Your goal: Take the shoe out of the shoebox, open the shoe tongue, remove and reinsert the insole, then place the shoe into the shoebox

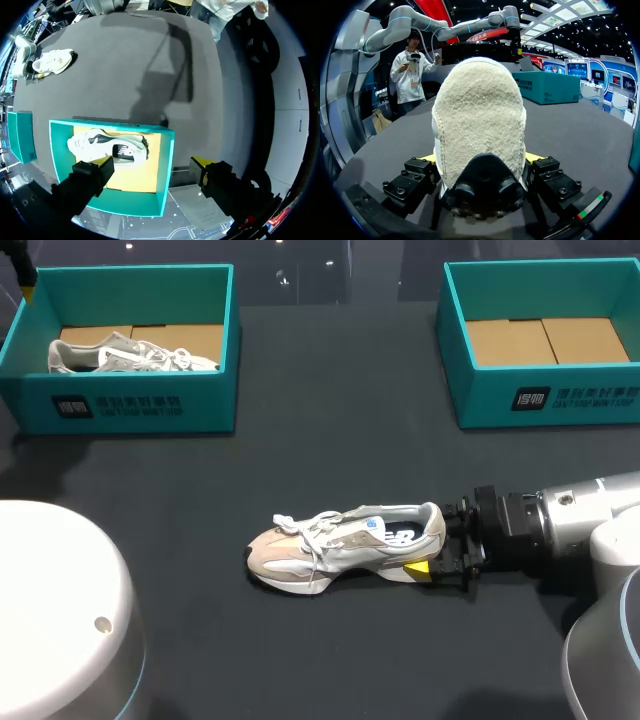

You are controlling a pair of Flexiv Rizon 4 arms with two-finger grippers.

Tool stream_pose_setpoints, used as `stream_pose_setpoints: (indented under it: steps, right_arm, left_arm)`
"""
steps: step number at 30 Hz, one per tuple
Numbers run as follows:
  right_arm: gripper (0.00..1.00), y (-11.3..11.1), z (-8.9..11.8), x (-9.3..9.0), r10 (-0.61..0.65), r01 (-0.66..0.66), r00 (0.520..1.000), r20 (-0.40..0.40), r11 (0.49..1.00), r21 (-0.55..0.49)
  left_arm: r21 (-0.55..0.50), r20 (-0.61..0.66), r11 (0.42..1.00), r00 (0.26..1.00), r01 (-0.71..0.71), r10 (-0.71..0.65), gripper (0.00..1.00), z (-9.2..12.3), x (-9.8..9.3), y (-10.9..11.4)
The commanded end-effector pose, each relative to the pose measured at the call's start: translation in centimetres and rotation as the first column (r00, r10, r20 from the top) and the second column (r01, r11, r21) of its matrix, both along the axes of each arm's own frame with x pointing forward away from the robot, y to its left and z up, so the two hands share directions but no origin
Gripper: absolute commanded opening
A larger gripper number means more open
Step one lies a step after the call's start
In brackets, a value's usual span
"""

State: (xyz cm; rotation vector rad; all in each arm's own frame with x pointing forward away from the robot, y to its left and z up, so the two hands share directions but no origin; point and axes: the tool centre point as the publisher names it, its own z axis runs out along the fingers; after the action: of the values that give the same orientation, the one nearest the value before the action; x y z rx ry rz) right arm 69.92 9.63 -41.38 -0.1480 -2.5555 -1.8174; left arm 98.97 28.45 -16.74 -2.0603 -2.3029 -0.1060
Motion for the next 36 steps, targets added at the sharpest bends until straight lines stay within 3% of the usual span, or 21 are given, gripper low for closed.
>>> stream_pose_setpoints:
  steps: [1, 5, 7, 10, 12, 26, 36]
  right_arm:
    - [0.0, 0.4, -0.3, 0.3, -0.001, 0.001, 1.0, -0.001, 1.0, -0.005]
    - [0.0, 0.4, -0.3, 0.3, -0.001, 0.001, 1.0, -0.001, 1.0, -0.005]
    - [0.0, 0.4, -0.3, 0.3, -0.001, 0.001, 1.0, -0.001, 1.0, -0.005]
    - [0.0, 0.4, -0.3, 0.3, -0.001, 0.001, 1.0, -0.001, 1.0, -0.005]
    - [0.0, 0.4, -0.3, 0.3, -0.001, 0.001, 1.0, -0.001, 1.0, -0.005]
    - [0.0, 0.4, -0.3, 0.3, -0.001, 0.001, 1.0, -0.001, 1.0, -0.005]
    - [0.0, 0.4, -0.3, 0.3, -0.001, 0.001, 1.0, -0.001, 1.0, -0.005]
  left_arm:
    - [0.069, -0.08, 0.937, 0.934, -0.343, 0.348, 1.0, 0.2, -1.6, -2.5]
    - [0.119, -0.128, 0.791, 0.78, -0.6, 0.612, 1.0, -0.7, -3.2, -4.0]
    - [0.128, -0.164, 0.735, 0.717, -0.666, 0.678, 1.0, -1.0, -4.1, -4.9]
    - [0.136, -0.137, 0.561, 0.545, -0.817, 0.827, 1.0, -1.1, -6.1, -6.3]
    - [0.099, -0.067, 0.57, 0.566, -0.816, 0.822, 1.0, -0.6, -7.9, -7.8]
    - [0.099, -0.067, 0.57, 0.566, -0.816, 0.822, 1.0, -0.6, -7.9, -7.8]
    - [0.1, -0.054, 0.451, 0.447, -0.887, 0.893, 1.0, -0.6, -13.3, -15.3]
